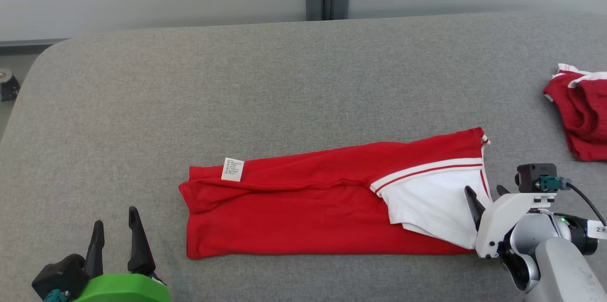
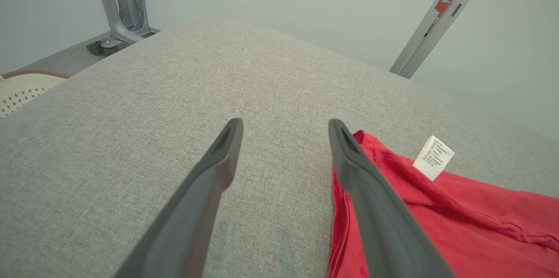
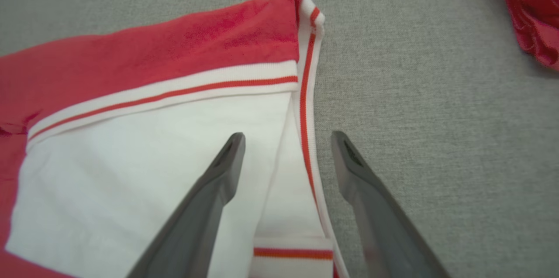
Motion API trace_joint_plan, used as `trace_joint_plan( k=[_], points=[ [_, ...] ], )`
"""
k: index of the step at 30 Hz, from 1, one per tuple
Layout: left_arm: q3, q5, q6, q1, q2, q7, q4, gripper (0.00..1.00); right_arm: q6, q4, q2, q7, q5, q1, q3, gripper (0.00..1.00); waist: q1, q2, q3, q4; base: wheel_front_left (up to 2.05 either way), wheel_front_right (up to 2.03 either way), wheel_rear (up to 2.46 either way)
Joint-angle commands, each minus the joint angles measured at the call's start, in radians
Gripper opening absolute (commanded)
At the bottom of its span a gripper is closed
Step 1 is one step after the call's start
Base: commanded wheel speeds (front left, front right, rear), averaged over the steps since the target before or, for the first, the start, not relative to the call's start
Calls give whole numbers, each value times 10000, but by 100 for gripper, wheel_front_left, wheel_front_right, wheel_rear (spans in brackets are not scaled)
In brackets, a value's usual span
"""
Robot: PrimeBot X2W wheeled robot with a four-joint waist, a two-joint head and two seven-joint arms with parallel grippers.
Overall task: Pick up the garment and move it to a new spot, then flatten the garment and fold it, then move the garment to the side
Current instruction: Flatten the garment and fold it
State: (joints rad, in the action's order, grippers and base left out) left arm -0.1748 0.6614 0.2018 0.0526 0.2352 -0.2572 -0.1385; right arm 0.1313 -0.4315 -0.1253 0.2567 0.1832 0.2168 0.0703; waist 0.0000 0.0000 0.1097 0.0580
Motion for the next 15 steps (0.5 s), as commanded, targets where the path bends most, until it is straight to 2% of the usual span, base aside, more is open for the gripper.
trace_joint_plan(
  k=[1,8,9,10,13,14,15],
  points=[
    [-20,-137,-26,-145,-24,-44,-23,100,-16,-225,-53,149,74,106,41,100,0,0,-18,191,0,0,0],
    [-19,-187,-79,-220,-81,-64,-104,100,-14,-1312,96,431,59,494,38,100,0,0,-35,337,0,0,0],
    [-6,-198,-60,-220,-76,-67,-114,100,-8,-1415,161,439,115,556,-55,86,0,0,-39,327,0,0,0],
    [-13,-213,-54,-220,-63,-67,-126,100,-8,-1497,197,425,149,609,-124,57,0,0,-43,314,0,0,0],
    [-117,-306,-40,-246,-55,-71,-135,100,-7,-1736,265,303,259,778,-340,6,0,0,-60,257,0,0,0],
    [-150,-335,-40,-259,-65,-72,-143,100,-7,-1798,285,216,316,851,-394,0,0,0,-72,225,0,0,0],
    [-199,-359,-28,-264,-84,-68,-130,100,-8,-1830,285,112,320,929,-413,0,0,0,-85,191,0,0,0]
  ],
)
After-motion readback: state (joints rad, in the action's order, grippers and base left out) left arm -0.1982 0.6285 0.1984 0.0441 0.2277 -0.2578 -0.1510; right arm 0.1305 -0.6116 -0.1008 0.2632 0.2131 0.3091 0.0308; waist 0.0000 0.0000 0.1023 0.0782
